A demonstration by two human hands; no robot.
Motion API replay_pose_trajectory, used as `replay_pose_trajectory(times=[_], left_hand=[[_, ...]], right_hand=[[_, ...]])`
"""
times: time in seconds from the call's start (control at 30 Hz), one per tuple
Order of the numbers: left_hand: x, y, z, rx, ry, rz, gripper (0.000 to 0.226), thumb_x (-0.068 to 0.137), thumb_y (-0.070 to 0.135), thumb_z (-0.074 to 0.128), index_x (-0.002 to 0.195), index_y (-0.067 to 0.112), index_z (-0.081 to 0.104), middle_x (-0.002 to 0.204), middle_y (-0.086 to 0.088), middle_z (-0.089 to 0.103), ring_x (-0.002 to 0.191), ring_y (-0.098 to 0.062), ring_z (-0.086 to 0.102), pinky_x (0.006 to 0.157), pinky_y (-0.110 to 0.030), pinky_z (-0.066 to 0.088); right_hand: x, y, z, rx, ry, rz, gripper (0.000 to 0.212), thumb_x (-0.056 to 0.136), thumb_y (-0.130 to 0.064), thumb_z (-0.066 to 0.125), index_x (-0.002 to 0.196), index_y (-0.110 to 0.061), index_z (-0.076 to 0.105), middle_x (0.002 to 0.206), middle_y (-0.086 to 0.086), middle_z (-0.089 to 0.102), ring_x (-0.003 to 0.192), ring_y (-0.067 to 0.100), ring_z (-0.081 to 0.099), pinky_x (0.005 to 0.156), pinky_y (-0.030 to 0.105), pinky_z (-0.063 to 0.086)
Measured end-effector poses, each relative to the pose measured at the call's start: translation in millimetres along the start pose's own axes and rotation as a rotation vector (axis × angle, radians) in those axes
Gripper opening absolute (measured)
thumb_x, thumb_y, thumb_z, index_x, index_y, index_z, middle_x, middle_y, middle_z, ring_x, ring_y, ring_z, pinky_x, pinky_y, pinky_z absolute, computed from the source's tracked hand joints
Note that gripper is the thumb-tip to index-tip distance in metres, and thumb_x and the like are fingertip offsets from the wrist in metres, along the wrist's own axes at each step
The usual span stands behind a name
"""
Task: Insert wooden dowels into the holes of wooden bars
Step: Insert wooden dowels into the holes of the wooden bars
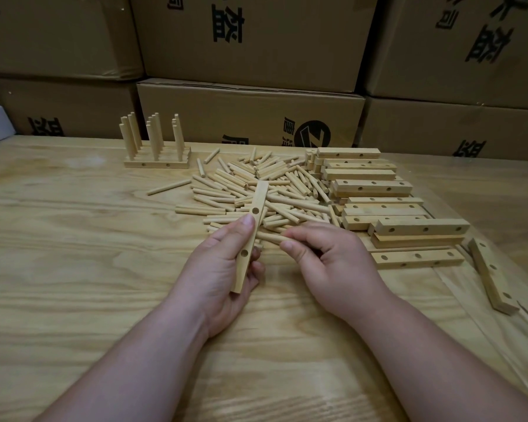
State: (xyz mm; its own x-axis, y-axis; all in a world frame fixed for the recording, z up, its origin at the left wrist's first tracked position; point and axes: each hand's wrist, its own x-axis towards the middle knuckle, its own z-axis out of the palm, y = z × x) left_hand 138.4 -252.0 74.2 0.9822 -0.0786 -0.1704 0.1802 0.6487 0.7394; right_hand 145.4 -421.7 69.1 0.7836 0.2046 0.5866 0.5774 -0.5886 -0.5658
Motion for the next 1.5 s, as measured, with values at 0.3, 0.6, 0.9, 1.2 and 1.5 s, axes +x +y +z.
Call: replay_pose_trajectory(times=[0.3,0.6,0.9,1.2,1.5], left_hand=[[-1.9,-0.3,1.5,0.023,0.008,0.021,0.008,0.072,0.030,0.079,0.067,0.024,0.077,0.066,0.001,0.055,0.059,-0.008,0.051,0.050,-0.019,0.044],[-1.0,-1.0,1.2,0.009,0.024,0.009,0.017,0.073,0.028,0.077,0.084,0.017,0.070,0.068,-0.001,0.055,0.060,-0.010,0.051,0.049,-0.021,0.045],[-2.0,0.2,1.7,0.033,0.008,0.003,0.024,0.075,0.029,0.075,0.094,0.015,0.068,0.069,-0.002,0.054,0.059,-0.009,0.050,0.051,-0.020,0.046],[-2.2,-0.7,0.5,0.058,0.006,0.019,0.010,0.074,0.030,0.077,0.074,0.021,0.078,0.068,-0.001,0.056,0.060,-0.009,0.053,0.052,-0.021,0.049],[-3.0,-8.6,1.6,0.257,0.029,0.218,0.035,0.073,0.050,0.071,0.095,0.024,0.081,0.071,0.006,0.060,0.064,-0.005,0.054,0.056,-0.024,0.047]], right_hand=[[-1.2,-3.3,1.0,-0.029,-0.016,0.005,0.027,0.091,-0.031,0.063,0.108,-0.017,0.078,0.095,-0.022,0.064,0.094,-0.020,0.054,0.085,-0.002,0.035],[-2.0,-2.3,2.5,-0.035,-0.019,0.018,0.025,0.093,-0.028,0.065,0.111,-0.017,0.077,0.098,-0.023,0.062,0.096,-0.025,0.051,0.087,-0.003,0.034],[-2.3,-2.9,0.6,0.017,-0.063,0.100,0.023,0.094,-0.027,0.067,0.114,-0.019,0.076,0.097,-0.027,0.062,0.095,-0.026,0.052,0.085,-0.003,0.035],[-0.8,-2.7,-2.5,0.139,-0.123,0.206,0.021,0.094,-0.025,0.067,0.113,-0.022,0.076,0.089,-0.038,0.060,0.097,-0.026,0.054,0.080,-0.006,0.036],[0.1,-6.0,1.7,0.205,0.058,0.167,0.009,0.089,-0.023,0.075,0.091,-0.032,0.074,0.088,-0.020,0.073,0.088,-0.006,0.066,0.073,0.005,0.045]])
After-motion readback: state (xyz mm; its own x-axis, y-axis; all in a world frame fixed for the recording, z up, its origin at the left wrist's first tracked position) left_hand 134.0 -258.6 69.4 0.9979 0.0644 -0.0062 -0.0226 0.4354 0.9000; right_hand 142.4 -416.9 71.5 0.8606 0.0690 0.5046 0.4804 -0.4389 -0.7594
